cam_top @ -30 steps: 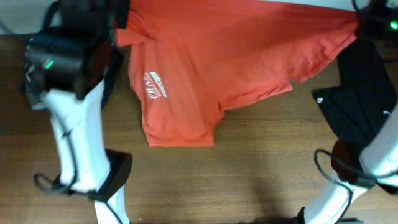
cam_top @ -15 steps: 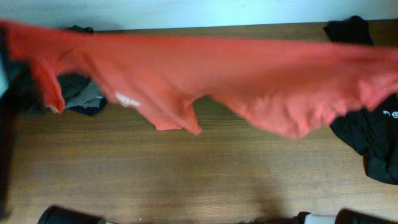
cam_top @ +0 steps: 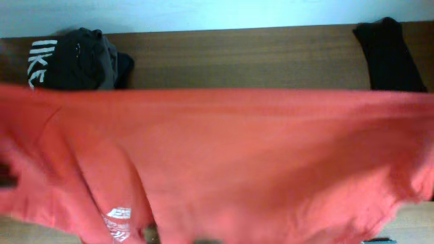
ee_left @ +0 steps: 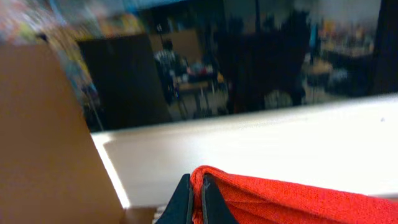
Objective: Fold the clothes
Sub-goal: 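Lift the shirt with both grippers, shake it, and lay it flat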
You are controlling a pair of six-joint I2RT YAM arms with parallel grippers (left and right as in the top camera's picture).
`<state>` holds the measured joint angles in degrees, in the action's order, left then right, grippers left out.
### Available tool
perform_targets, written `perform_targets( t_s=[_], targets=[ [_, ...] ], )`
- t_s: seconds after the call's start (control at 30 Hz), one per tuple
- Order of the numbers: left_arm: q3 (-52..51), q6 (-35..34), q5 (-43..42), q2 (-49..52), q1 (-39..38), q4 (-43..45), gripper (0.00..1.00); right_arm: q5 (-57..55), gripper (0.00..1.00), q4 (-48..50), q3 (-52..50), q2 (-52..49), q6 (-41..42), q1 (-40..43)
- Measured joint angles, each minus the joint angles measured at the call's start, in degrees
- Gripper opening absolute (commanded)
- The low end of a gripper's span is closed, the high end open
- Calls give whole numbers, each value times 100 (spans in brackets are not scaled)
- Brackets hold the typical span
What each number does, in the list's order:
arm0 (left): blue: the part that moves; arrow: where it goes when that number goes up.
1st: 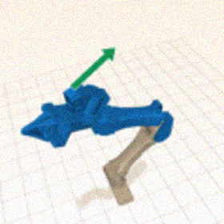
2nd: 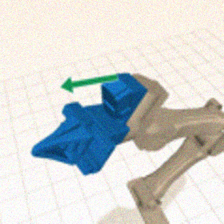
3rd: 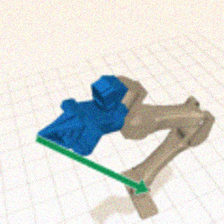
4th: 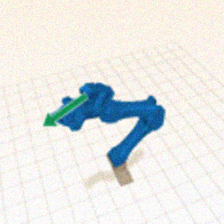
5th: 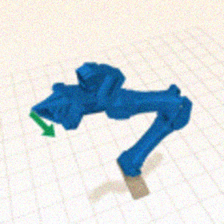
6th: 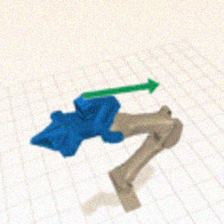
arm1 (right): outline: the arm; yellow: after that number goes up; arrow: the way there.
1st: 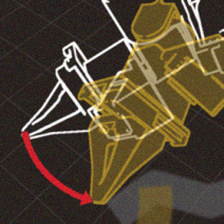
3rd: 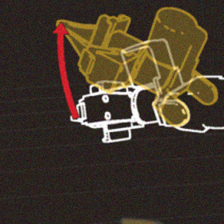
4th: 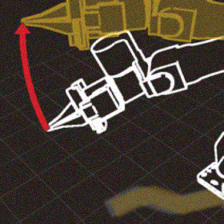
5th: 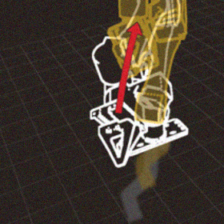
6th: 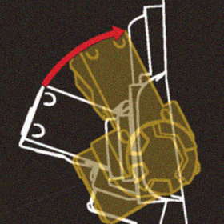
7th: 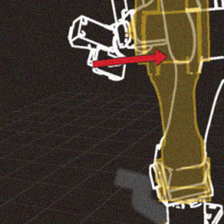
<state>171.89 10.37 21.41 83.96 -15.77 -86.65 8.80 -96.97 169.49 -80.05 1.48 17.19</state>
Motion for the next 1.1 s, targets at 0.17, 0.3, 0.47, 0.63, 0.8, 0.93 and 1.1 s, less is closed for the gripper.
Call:
perform_targets(
  t_s=[0.17,0.3,0.47,0.63,0.8,0.93,1.1],
  targets=[
    [-951,0,2,417,0,240,1,-72,4,0,-907,-238,0,0],
    [-1591,0,2,981,0,354,1,-109,4,0,-1572,-673,-28,0],
    [-2124,0,-2,1805,0,577,1,-127,4,111,-2343,-1510,-70,0],
    [-2288,2,-17,2649,0,772,1,-107,4,660,-3008,-2334,-127,0],
    [-2299,2,-17,3536,0,1104,1,2,4,1488,-3648,-3145,-149,-2],
    [-2299,0,-15,4262,11,1493,1,26,4,2214,-4022,-3792,-151,-17],
    [-2317,-2,-9,5101,44,2181,1,26,4,2981,-4210,-4548,-151,-136]
  ],
)
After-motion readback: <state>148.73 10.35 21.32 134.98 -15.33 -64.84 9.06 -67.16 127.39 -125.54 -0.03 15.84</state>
